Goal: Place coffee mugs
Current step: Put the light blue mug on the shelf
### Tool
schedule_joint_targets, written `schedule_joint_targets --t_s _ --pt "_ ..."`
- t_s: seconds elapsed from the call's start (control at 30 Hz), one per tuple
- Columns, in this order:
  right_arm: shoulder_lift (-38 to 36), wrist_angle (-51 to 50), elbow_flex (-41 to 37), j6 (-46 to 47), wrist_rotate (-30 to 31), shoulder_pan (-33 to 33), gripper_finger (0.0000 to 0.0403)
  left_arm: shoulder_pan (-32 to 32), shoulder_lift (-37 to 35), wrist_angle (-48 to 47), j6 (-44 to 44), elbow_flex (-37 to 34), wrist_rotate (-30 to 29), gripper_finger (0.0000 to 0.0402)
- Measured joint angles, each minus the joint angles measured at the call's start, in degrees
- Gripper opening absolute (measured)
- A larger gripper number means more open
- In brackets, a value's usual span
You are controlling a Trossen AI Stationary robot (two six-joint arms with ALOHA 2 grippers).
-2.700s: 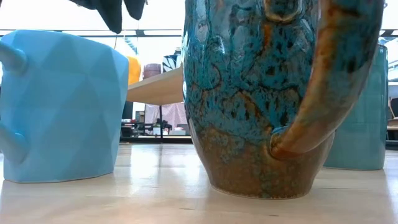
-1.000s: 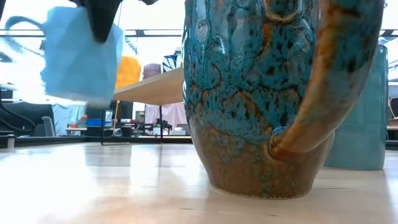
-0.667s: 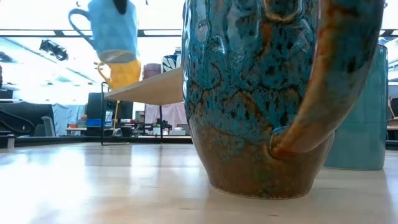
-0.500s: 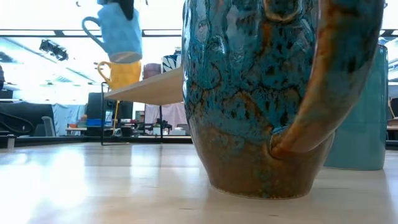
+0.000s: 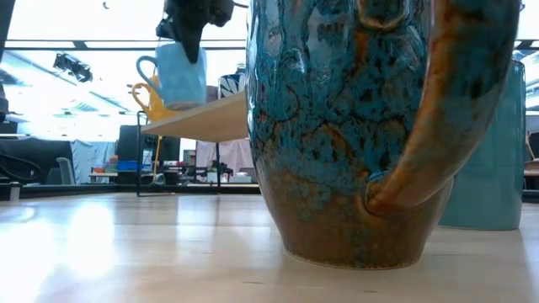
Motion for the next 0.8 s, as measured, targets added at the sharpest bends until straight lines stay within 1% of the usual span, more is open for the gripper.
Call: schedule_joint_targets --t_s 0.1,0.27,0.4,0.8 --pt "0.0 0.0 0.0 0.2 0.0 0.0 0.0154 0.0 1.1 0.0 2.2 0.0 -1.2 0.0029" --pt "0.0 0.0 0.0 1.3 0.0 0.0 0.0154 0.1 2.8 0.1 2.9 0.0 -3.5 0.0030" --pt "0.0 0.1 0.0 1.6 -0.2 0.0 0.0154 0.7 3.6 0.1 3.9 0.0 -4.8 0.0037" --pt "0.0 1.4 0.0 2.4 -0.6 0.8 0.0154 3.6 3.9 1.4 2.1 0.1 -5.2 0.0038"
